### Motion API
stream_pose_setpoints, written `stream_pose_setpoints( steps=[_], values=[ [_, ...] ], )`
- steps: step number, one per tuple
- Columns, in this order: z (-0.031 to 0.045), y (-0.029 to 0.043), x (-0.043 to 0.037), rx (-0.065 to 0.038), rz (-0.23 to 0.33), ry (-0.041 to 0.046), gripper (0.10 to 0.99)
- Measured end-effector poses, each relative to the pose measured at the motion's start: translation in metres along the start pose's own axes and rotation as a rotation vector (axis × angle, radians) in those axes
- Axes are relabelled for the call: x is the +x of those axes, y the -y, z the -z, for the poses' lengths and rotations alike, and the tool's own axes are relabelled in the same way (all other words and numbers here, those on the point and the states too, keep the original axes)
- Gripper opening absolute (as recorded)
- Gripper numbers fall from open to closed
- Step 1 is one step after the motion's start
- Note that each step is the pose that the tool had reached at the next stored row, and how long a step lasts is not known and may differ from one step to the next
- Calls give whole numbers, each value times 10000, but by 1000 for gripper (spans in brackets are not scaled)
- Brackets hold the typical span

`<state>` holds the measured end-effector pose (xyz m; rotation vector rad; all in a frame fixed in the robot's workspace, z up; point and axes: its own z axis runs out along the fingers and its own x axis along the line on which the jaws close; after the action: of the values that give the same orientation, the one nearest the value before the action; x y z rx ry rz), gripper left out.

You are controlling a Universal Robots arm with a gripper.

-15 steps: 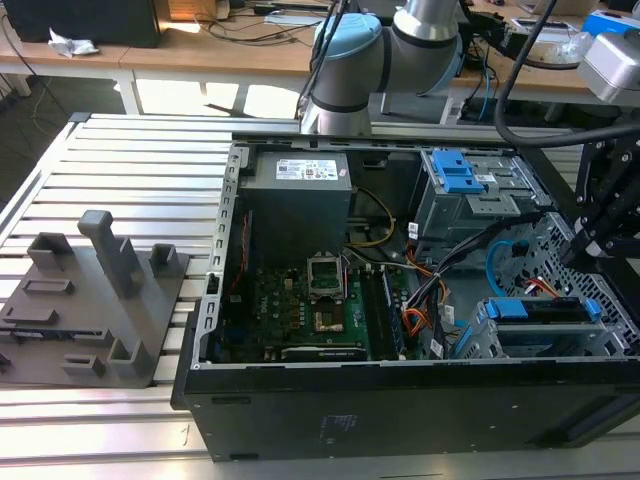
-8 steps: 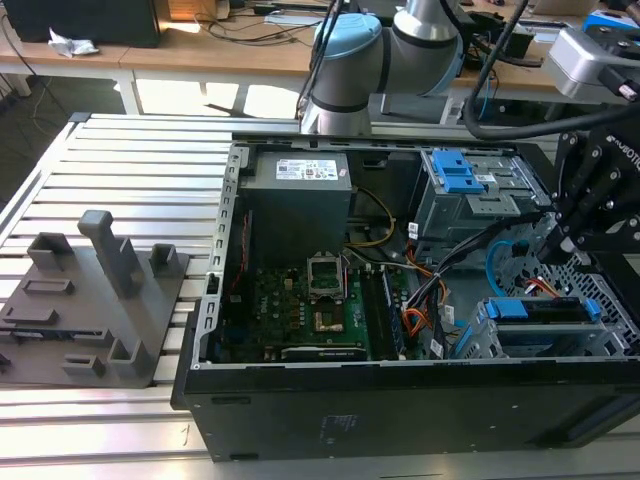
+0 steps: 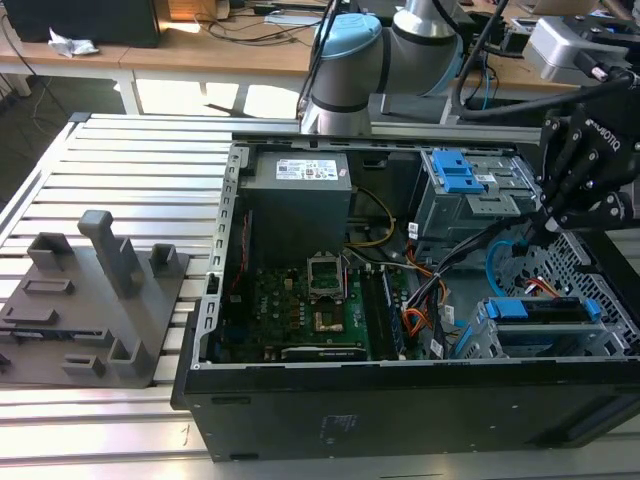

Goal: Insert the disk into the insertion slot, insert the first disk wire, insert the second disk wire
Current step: 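Insert the second disk wire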

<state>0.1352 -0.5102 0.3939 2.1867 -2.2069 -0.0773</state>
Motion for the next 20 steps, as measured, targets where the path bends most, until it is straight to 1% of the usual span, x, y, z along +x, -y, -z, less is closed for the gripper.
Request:
stream_pose_setpoints(
  steps=[2,4,6,15,19,20],
  values=[
    [-26,2,0,-11,963,-59,106],
    [-44,3,0,-18,1632,-98,106],
    [-44,3,1,-21,1935,-116,106],
    [-44,3,0,-22,1962,-118,114],
    [-44,3,0,-22,1976,-119,361],
    [-45,3,-4,-22,1977,-117,361]
  ],
)
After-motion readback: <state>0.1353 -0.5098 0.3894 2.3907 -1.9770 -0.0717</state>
